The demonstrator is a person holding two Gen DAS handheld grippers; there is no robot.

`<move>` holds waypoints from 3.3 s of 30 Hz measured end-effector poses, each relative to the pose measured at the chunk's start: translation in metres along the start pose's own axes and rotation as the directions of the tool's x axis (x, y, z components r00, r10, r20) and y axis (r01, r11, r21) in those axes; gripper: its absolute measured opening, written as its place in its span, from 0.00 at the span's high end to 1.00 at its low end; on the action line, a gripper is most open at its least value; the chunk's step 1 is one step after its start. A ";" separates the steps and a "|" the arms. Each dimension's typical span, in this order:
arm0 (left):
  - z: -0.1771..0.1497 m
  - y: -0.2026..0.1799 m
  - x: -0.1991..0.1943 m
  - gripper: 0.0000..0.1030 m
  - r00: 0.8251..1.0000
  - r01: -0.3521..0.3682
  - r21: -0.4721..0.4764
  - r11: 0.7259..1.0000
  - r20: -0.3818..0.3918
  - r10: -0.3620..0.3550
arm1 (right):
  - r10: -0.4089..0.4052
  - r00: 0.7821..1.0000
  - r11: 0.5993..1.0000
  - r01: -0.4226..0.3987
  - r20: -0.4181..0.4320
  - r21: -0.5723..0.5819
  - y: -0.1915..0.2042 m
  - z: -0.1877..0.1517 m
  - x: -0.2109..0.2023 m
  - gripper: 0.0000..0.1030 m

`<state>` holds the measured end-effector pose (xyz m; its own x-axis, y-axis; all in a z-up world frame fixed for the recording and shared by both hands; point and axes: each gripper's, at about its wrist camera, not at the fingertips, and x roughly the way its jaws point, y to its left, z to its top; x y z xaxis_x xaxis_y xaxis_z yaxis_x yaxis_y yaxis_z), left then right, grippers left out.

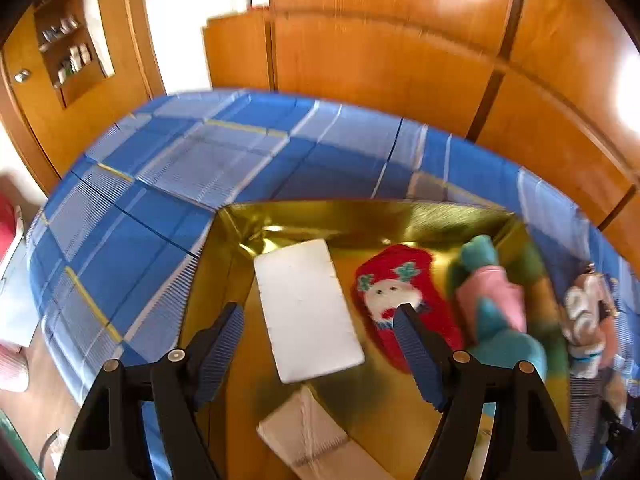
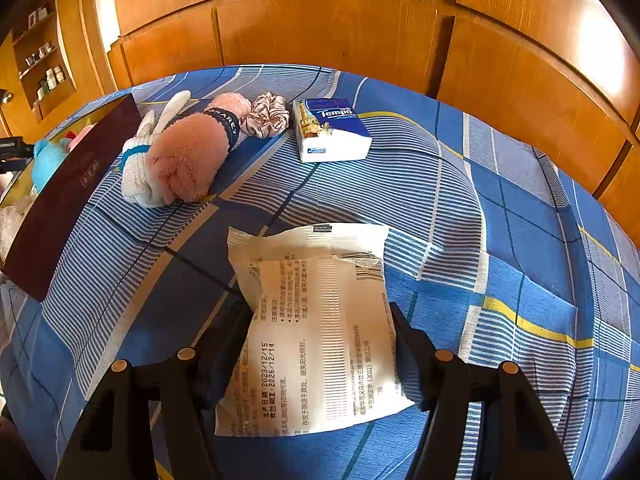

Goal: Organize soft objects
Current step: 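Carry the white foam pad into the gold tray and open the left gripper, then carry the printed plastic packet into the gold tray and open the right gripper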

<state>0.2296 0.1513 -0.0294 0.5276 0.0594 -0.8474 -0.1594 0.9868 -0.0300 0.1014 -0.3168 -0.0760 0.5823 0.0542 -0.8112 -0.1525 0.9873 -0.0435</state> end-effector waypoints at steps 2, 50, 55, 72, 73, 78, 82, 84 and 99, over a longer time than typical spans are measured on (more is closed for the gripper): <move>-0.007 -0.002 -0.021 0.25 0.999 0.005 -0.007 1.000 0.051 -0.004 | 0.000 1.000 1.000 0.000 0.000 0.001 0.000 0.000 0.000 0.34; -0.135 -0.028 -0.133 0.21 0.969 -0.006 0.011 1.000 0.248 0.003 | -0.063 0.998 0.998 0.063 -0.010 -0.010 0.010 0.004 -0.001 0.38; -0.134 -0.017 -0.143 0.21 0.958 -0.031 0.000 1.000 0.284 0.030 | -0.065 0.998 0.997 0.066 -0.026 0.041 0.013 0.016 -0.007 0.39; -0.133 0.012 -0.164 0.21 0.935 -0.074 -0.039 0.996 0.345 0.083 | 0.324 0.945 0.905 -0.293 0.052 -0.309 0.222 0.101 -0.051 0.39; -0.133 0.013 -0.164 0.21 0.935 -0.076 -0.044 0.996 0.345 0.086 | 0.332 0.942 0.893 -0.301 0.039 -0.335 0.236 0.103 -0.048 0.39; -0.134 0.022 -0.163 0.21 0.936 -0.079 -0.064 0.995 0.338 0.096 | 0.339 0.940 0.853 -0.320 -0.029 -0.413 0.292 0.109 -0.028 0.39; -0.136 0.028 -0.159 0.21 0.942 -0.074 -0.077 0.994 0.322 0.095 | 0.300 0.950 0.846 -0.306 -0.085 -0.436 0.315 0.111 0.000 0.39; -0.137 0.032 -0.156 0.21 0.944 -0.075 -0.085 0.994 0.315 0.098 | 0.283 0.954 0.851 -0.298 -0.100 -0.433 0.321 0.109 0.008 0.39; -0.141 0.049 -0.143 0.21 0.954 -0.084 -0.131 0.988 0.275 0.118 | 0.329 0.938 0.861 -0.344 -0.105 -0.376 0.315 0.106 0.013 0.33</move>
<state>0.0287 0.1701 0.0160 0.7142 0.2144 -0.6663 -0.3112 0.9499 -0.0279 0.1461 0.0113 -0.0386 0.4125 0.3601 -0.8368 -0.6315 0.7751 0.0222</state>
